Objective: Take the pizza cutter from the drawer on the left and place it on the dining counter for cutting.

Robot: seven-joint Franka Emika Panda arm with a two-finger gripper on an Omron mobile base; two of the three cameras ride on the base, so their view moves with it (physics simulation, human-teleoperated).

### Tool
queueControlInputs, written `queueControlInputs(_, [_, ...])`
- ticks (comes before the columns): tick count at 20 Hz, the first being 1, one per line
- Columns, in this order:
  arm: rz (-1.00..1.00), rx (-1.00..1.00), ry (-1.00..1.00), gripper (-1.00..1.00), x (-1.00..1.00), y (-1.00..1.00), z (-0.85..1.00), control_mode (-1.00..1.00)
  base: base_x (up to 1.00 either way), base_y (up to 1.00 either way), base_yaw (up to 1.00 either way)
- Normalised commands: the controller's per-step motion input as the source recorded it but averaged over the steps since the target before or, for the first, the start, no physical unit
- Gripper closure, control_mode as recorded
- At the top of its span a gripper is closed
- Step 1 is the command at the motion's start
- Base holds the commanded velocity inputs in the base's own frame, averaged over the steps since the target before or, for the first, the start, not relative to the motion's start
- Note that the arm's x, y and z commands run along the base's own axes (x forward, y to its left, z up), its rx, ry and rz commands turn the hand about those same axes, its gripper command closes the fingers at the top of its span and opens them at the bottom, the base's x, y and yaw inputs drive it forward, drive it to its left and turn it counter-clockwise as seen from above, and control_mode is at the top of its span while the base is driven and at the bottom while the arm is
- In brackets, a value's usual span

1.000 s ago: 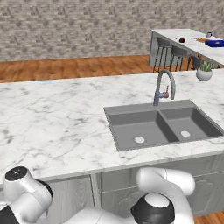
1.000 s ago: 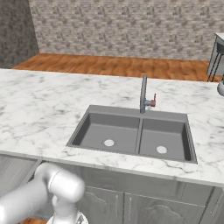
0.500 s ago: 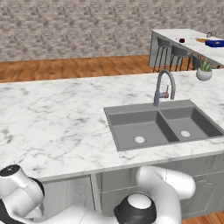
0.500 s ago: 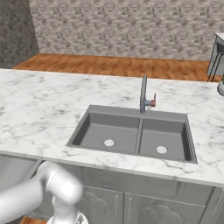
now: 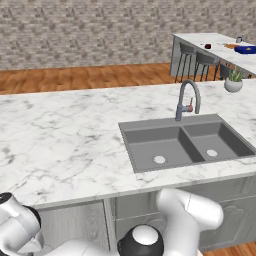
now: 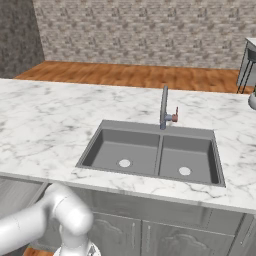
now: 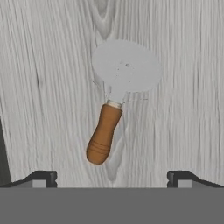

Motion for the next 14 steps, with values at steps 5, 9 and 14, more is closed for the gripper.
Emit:
queueControlInputs(5, [0.00,0.00,0.00,-1.00,0.08,0.15,-0.05,-1.00,0.00,0.00,0.00])
queueControlInputs(9, [0.00,0.00,0.00,-1.00,0.09,0.02,-0.08,-1.00,0.00,0.00,0.00])
queueControlInputs(14, [0.01,0.00,0.00,-1.00,0.05,0.00,-0.15,-1.00,0.00,0.00,0.00])
